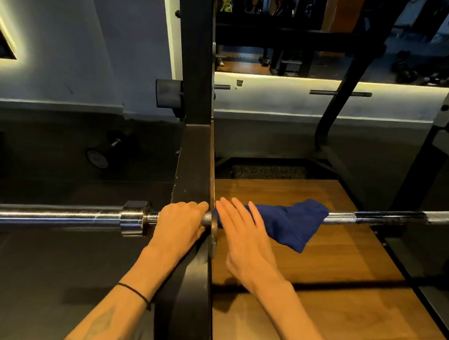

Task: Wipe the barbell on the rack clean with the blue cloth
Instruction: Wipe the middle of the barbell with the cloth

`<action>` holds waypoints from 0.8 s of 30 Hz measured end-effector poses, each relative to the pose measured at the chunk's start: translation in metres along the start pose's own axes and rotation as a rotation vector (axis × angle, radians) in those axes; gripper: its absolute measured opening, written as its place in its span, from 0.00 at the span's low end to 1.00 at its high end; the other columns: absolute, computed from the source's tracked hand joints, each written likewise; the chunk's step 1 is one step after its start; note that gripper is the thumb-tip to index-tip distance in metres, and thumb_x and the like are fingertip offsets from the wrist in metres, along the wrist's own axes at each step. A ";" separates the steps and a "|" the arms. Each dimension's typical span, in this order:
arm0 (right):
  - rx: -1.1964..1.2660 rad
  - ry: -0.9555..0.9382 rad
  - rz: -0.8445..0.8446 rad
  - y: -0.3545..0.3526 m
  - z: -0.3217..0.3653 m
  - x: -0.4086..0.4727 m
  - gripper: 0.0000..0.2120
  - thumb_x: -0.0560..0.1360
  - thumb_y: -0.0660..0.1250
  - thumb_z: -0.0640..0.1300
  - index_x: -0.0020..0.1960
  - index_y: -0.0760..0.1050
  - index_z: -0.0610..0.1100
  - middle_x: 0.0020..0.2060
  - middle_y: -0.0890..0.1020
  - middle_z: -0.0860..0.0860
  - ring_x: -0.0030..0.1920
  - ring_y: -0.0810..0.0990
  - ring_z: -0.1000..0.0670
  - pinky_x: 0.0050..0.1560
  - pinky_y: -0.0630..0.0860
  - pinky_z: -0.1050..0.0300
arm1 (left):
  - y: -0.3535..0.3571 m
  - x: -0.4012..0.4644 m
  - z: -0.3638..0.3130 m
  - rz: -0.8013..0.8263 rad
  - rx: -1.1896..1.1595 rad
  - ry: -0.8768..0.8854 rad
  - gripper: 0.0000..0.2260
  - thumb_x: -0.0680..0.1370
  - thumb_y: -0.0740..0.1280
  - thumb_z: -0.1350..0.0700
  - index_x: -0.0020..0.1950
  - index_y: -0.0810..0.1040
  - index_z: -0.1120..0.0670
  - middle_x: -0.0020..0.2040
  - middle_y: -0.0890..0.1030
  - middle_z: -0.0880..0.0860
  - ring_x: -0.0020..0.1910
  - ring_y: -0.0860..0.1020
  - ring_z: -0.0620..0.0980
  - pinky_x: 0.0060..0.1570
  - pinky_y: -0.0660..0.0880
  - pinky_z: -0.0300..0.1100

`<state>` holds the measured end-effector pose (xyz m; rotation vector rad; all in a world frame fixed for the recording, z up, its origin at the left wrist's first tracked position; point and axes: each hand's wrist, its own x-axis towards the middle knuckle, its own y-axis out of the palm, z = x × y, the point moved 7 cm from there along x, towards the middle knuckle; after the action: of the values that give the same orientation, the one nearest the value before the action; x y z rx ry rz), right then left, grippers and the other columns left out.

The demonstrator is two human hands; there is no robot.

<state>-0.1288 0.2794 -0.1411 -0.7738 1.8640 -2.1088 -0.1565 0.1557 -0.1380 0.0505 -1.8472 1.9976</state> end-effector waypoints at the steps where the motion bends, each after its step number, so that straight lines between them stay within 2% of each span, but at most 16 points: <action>1: -0.020 -0.034 -0.009 -0.003 0.001 0.001 0.44 0.72 0.71 0.39 0.82 0.53 0.44 0.81 0.58 0.46 0.81 0.55 0.44 0.77 0.40 0.47 | 0.000 -0.002 0.001 -0.033 -0.002 -0.013 0.15 0.66 0.79 0.51 0.42 0.74 0.50 0.34 0.79 0.50 0.30 0.78 0.52 0.29 0.69 0.43; 2: -0.025 -0.043 0.023 -0.003 -0.002 0.002 0.42 0.76 0.67 0.39 0.83 0.48 0.44 0.82 0.54 0.47 0.82 0.51 0.45 0.76 0.35 0.49 | -0.001 -0.003 0.001 -0.068 -0.006 -0.021 0.17 0.63 0.80 0.53 0.40 0.73 0.50 0.32 0.77 0.50 0.28 0.76 0.51 0.27 0.67 0.42; 3: -0.022 -0.026 0.051 -0.004 -0.009 0.003 0.40 0.78 0.65 0.39 0.83 0.46 0.45 0.82 0.53 0.47 0.82 0.50 0.45 0.76 0.34 0.50 | -0.002 -0.003 0.000 -0.099 -0.013 -0.022 0.18 0.61 0.81 0.54 0.39 0.73 0.50 0.31 0.76 0.49 0.27 0.75 0.51 0.27 0.66 0.42; 4: -0.015 0.009 0.056 -0.008 -0.017 0.003 0.39 0.78 0.66 0.40 0.83 0.49 0.45 0.81 0.58 0.47 0.81 0.54 0.45 0.78 0.37 0.49 | -0.004 -0.004 -0.001 -0.126 -0.023 -0.025 0.17 0.61 0.81 0.55 0.39 0.73 0.50 0.31 0.75 0.50 0.27 0.73 0.50 0.28 0.65 0.43; 6: -0.005 0.095 0.015 -0.017 -0.037 0.000 0.37 0.74 0.70 0.40 0.80 0.60 0.44 0.73 0.71 0.46 0.75 0.67 0.44 0.80 0.48 0.47 | -0.008 -0.009 -0.004 -0.191 -0.065 -0.041 0.15 0.63 0.79 0.57 0.39 0.73 0.50 0.32 0.74 0.50 0.28 0.70 0.50 0.30 0.63 0.43; 8: -0.001 0.192 -0.056 -0.021 -0.061 -0.009 0.33 0.68 0.74 0.36 0.72 0.71 0.43 0.59 0.79 0.47 0.63 0.77 0.43 0.77 0.58 0.45 | -0.010 -0.014 -0.003 -0.251 -0.095 -0.057 0.14 0.65 0.77 0.58 0.41 0.72 0.51 0.34 0.73 0.50 0.31 0.66 0.48 0.33 0.60 0.43; 11: 0.031 0.260 -0.119 -0.017 -0.078 -0.018 0.24 0.64 0.74 0.35 0.59 0.76 0.45 0.47 0.78 0.50 0.51 0.78 0.45 0.72 0.66 0.44 | -0.007 -0.013 -0.001 -0.221 -0.120 -0.041 0.13 0.67 0.76 0.55 0.43 0.72 0.50 0.36 0.71 0.48 0.34 0.62 0.46 0.36 0.61 0.42; 13: 0.035 0.260 -0.121 -0.016 -0.074 -0.016 0.20 0.65 0.73 0.36 0.56 0.76 0.46 0.45 0.76 0.51 0.49 0.77 0.45 0.70 0.67 0.45 | -0.004 -0.010 0.002 -0.097 -0.144 -0.027 0.09 0.72 0.72 0.51 0.45 0.72 0.48 0.38 0.70 0.45 0.35 0.66 0.46 0.38 0.65 0.43; 15: 0.043 0.265 -0.118 -0.017 -0.071 -0.013 0.19 0.66 0.73 0.37 0.55 0.76 0.46 0.45 0.77 0.50 0.48 0.77 0.46 0.68 0.68 0.45 | -0.006 -0.004 0.007 0.094 -0.243 -0.011 0.06 0.75 0.67 0.48 0.48 0.71 0.46 0.41 0.72 0.44 0.39 0.72 0.46 0.43 0.71 0.43; 18: 0.040 0.270 -0.136 -0.017 -0.073 -0.017 0.21 0.65 0.74 0.37 0.57 0.76 0.46 0.47 0.78 0.50 0.50 0.77 0.46 0.68 0.69 0.45 | -0.004 0.008 0.017 0.469 -0.423 -0.059 0.07 0.76 0.68 0.49 0.50 0.73 0.46 0.43 0.77 0.46 0.42 0.77 0.48 0.47 0.78 0.46; 21: 0.062 0.290 -0.146 -0.016 -0.072 -0.019 0.25 0.63 0.76 0.36 0.58 0.76 0.45 0.49 0.79 0.50 0.51 0.78 0.45 0.68 0.70 0.44 | 0.006 0.016 0.024 0.801 -0.561 -0.176 0.10 0.75 0.71 0.51 0.53 0.77 0.52 0.44 0.82 0.52 0.41 0.83 0.52 0.47 0.80 0.47; 23: 0.043 0.296 -0.141 -0.014 -0.071 -0.018 0.26 0.63 0.76 0.37 0.60 0.76 0.45 0.51 0.80 0.49 0.53 0.79 0.45 0.69 0.69 0.43 | 0.013 0.015 0.020 0.874 -0.543 -0.196 0.11 0.76 0.69 0.51 0.54 0.78 0.55 0.42 0.85 0.54 0.41 0.84 0.53 0.49 0.82 0.49; 24: 0.033 0.296 -0.121 -0.014 -0.069 -0.017 0.27 0.63 0.76 0.37 0.61 0.76 0.44 0.53 0.80 0.48 0.55 0.79 0.44 0.71 0.67 0.42 | 0.013 0.017 0.019 0.809 -0.417 -0.157 0.11 0.77 0.67 0.49 0.53 0.78 0.55 0.40 0.83 0.52 0.41 0.84 0.53 0.49 0.82 0.48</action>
<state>-0.1475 0.3493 -0.1351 -0.6072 1.9616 -2.4378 -0.1810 0.1422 -0.1431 -0.7962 -2.6326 2.0367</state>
